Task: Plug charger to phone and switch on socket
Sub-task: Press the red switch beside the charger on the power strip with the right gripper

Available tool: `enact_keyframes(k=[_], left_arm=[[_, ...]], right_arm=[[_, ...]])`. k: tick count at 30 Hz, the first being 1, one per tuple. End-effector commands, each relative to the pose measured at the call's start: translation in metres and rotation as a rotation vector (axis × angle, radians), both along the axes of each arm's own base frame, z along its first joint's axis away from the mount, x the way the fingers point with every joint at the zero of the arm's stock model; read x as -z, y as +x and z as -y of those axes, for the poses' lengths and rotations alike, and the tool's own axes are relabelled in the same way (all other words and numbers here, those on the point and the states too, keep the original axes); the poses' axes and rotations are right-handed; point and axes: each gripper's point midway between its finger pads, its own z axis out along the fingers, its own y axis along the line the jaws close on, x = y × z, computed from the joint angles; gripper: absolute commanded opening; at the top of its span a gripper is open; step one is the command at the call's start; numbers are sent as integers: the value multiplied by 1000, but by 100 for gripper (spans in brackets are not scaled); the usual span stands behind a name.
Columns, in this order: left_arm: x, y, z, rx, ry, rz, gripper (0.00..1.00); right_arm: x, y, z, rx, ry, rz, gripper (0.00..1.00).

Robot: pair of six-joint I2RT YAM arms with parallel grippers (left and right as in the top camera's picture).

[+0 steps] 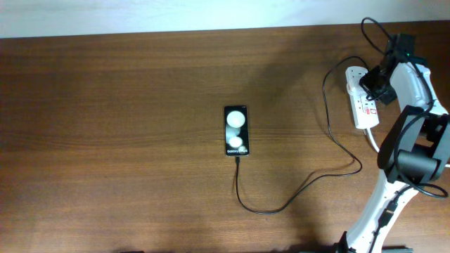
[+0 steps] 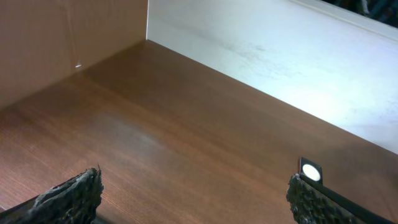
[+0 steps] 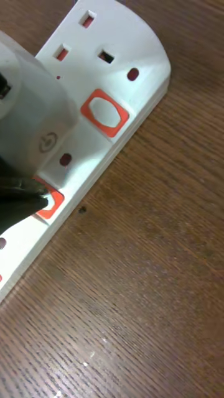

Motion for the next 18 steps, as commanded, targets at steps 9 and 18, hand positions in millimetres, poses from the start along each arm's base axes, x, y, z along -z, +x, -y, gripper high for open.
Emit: enact_keyframes(k=[9,18], left_arm=[[1,-2,-1,-9,10,3,99],[1,-2,-1,-9,10,3,99]], right_arm=[[6,6,-24,-91,20,-23,4],[13,3,-20,-83,14,-25,4]])
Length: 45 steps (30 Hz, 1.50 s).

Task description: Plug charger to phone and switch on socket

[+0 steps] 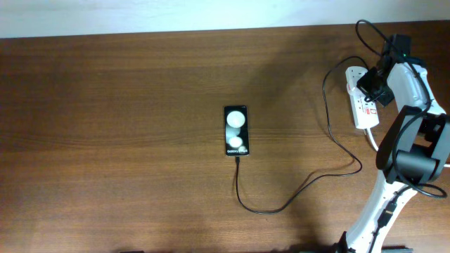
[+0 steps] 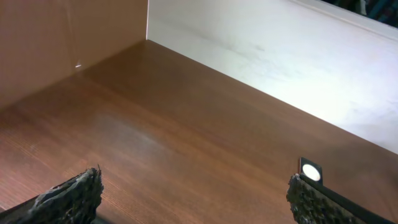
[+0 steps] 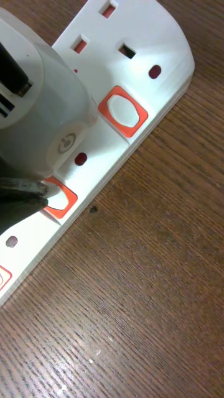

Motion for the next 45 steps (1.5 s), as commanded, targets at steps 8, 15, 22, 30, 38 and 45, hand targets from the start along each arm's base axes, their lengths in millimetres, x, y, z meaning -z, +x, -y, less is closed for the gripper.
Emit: enact_keyframes(k=[8,15,22,30,38,45], left_arm=[[1,-2,-1,-9,10,3,99],[1,-2,-1,-9,10,3,99],[1,-2,-1,-9,10,3,99],[1,-2,-1,-9,10,3,99],[1,-2,-1,-9,10,3,99],[1,-2,-1,-9,10,3,99]], right_arm=[[-11,-1,13,-14,-66,-27,4],[-12,4,19,-64,-83,-26,4],[2,3,4,-84,-3,-19,4],[19,1,-6,-100,61,-34,4],[21,-1,-33,-140,169,-37,4],[23,-2,-45,-165,174,-54,4]])
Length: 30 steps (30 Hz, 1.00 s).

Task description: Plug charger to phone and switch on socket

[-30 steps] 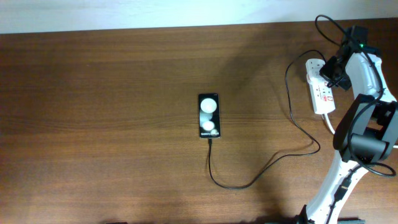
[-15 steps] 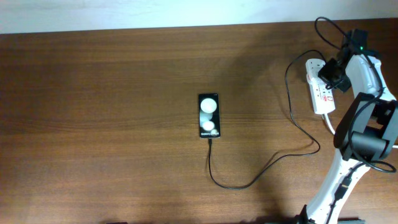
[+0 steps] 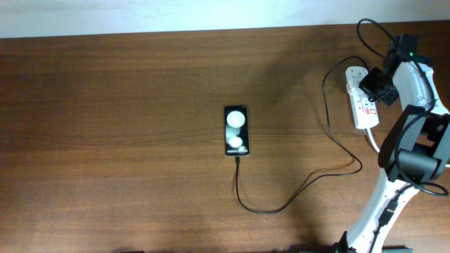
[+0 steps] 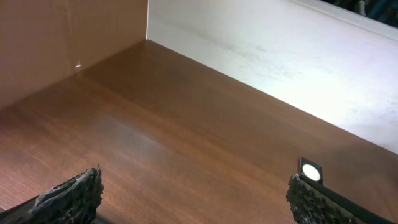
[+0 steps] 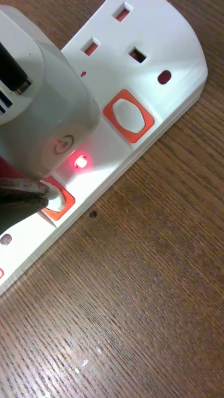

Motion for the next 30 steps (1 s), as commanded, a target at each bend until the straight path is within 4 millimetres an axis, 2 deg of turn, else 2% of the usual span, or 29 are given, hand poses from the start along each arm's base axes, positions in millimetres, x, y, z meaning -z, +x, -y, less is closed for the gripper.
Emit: enact_keyframes(k=[1,3,4,6,9,11,12,14,17,18,21,23,26,28,30], left_arm=[[1,-2,-1,-9,10,5,99],[2,-9,-1,-10,11,32,99],[3,-14,-1,-10,12,52,99],[4,-17,0,-10,12,65,99],[4,-17,0,-10,12,65,99],[4,-17,0,-10,12,65,99],[4,-17,0,-10,12,65,99],[4,-17,0,-10,12,66,99],[5,-20,0,-10,13,77,99],[5,-21,0,-10,13,84,99],[10,-36,0,-10,15,147,99],[15,-49,1,-11,17,204,99],[12,-52,1,-14,18,220,99],[12,-52,1,-14,18,220,99],[12,-52,1,-15,18,220,99]], right_arm=[[22,-5,-44,-77,109,-55,4],[13,-14,-41,-69,88,-83,4],[0,-20,-34,-59,40,-92,4],[-39,-25,-24,-43,-39,-61,4],[-92,-30,-23,-36,-80,21,4],[-139,-39,-22,-27,-125,97,4],[-169,-46,-24,-25,-143,157,4],[-208,-54,-32,-33,-146,252,4],[-297,-76,-65,-97,-99,511,4],[-314,-83,-67,-99,-114,555,4],[-383,-110,-83,-133,-151,772,4],[-454,-133,-106,-175,-140,1029,4],[-513,-159,-115,-196,-215,1237,4],[-534,-177,-120,-204,-246,1311,6],[-547,-215,-132,-232,-295,1347,5]])
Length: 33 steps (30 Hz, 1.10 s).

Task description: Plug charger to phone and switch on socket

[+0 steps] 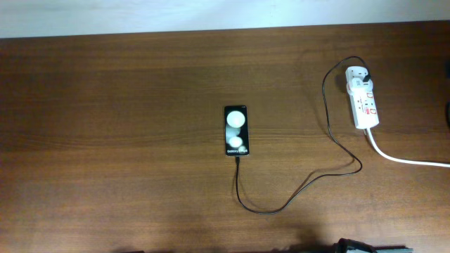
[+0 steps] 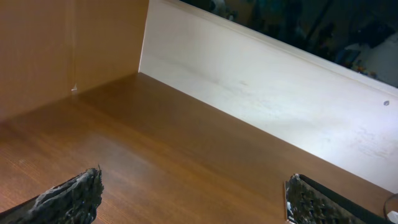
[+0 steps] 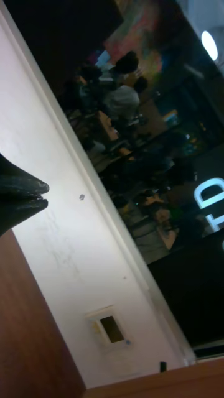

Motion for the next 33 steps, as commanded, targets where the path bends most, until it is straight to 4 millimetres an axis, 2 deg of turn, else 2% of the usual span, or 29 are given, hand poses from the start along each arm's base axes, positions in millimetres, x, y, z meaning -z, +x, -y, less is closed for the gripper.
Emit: enact_keyframes(k=[1,4,6,9,10,11,13,15,17,19,22,24,27,28,33], left_arm=[[0,-3,-1,-13,9,8,99],[-4,-2,0,-8,5,30,99],[-20,16,1,-1,7,77,99],[-31,70,-2,-1,8,97,99],[-30,97,-2,3,8,100,99],[-24,130,4,50,7,99,99],[-8,181,15,125,4,100,99],[18,227,14,130,5,108,99],[66,272,12,130,12,92,99],[104,297,11,129,15,91,99],[139,315,10,130,20,132,99],[163,319,10,133,87,69,99],[170,319,10,137,138,27,99],[180,319,10,140,134,-13,99],[182,319,10,140,133,-23,99]], right_arm=[[-20,-39,-17,-25,-52,70,5],[-21,-75,-48,-118,-80,126,5],[-17,-108,-66,-178,-95,219,5],[-9,-153,-72,-176,-128,370,12],[-9,-174,-80,-203,-146,437,11],[-10,-188,-82,-207,-155,469,8],[-12,-206,-84,-206,-164,507,8],[-13,-214,-85,-206,-167,524,9],[-13,-218,-86,-205,-169,531,9],[-13,-218,-86,-206,-169,530,9],[-12,-225,-87,-204,-172,541,9],[-13,-237,-88,-203,-177,565,9],[-8,-249,-89,-198,-183,594,9],[-8,-251,-89,-197,-185,601,9],[-5,-255,-89,-191,-186,611,9]])
